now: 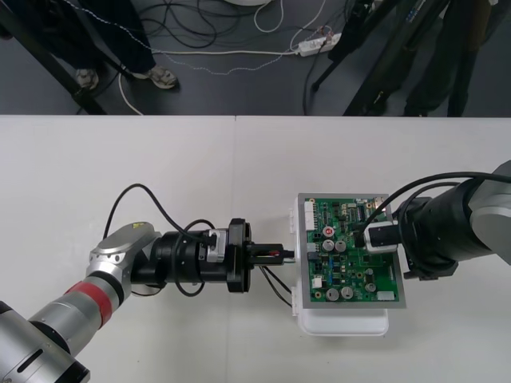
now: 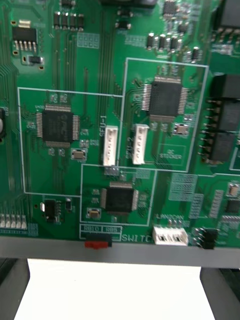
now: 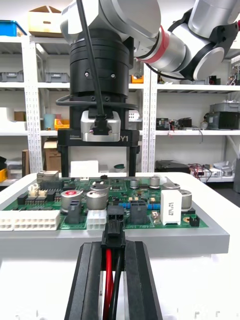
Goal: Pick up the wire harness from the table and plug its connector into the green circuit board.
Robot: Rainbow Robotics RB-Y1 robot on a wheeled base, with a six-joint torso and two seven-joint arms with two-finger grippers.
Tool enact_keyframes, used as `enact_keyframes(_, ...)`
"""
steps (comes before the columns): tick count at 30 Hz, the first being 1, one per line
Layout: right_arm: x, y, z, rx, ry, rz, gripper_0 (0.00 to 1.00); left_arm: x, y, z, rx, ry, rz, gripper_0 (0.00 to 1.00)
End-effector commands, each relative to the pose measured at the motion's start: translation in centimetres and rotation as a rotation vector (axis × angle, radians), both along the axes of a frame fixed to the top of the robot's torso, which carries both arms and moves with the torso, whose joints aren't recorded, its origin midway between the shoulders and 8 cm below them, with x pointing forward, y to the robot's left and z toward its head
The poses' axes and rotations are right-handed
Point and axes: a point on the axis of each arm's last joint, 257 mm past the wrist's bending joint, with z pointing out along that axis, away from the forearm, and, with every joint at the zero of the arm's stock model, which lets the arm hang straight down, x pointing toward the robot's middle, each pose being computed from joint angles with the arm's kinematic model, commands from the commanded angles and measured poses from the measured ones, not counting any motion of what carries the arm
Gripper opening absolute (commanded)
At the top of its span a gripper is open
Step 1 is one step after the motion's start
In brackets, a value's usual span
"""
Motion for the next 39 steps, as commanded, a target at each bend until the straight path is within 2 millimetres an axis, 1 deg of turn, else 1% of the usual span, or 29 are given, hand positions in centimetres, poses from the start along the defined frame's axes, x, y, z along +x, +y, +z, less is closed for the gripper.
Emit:
enact_keyframes(1, 0.5, 1.1, -0.1, 0.004, -0.02, 0.009, 1.0, -2.0, -2.0, 2.3, -0.053, 0.009, -0.114, 0.0)
enact_keyframes(7, 0.4, 1.4, -0.1, 0.013, -0.018, 0.011, 1.0, -1.8, -2.4, 2.2, -0.049, 0.023, -0.104, 0.0)
enact_keyframes(11, 0.4, 1.6, -0.1, 0.022, -0.017, 0.009, 1.0, -1.5, -2.5, 1.7, -0.041, 0.033, -0.085, 0.0)
enact_keyframes(18, 0.8, 1.2, 0.1, 0.018, -0.032, -0.016, 1.0, -1.6, -2.8, 1.3, -0.025, 0.048, -0.087, 0.0)
enact_keyframes(24, 0.7, 0.9, 0.0, 0.022, -0.025, -0.041, 1.0, -0.6, -3.1, 0.7, -0.005, 0.065, -0.045, 0.0)
enact_keyframes(34, 0.1, 0.8, -0.3, 0.041, 0.008, -0.112, 1.0, 0.2, -3.3, 0.6, 0.0, 0.087, -0.015, 0.0)
enact_keyframes(39, 0.0, 0.8, -0.3, 0.041, 0.009, -0.107, 1.0, 0.4, -3.3, 0.6, -0.001, 0.092, -0.011, 0.0)
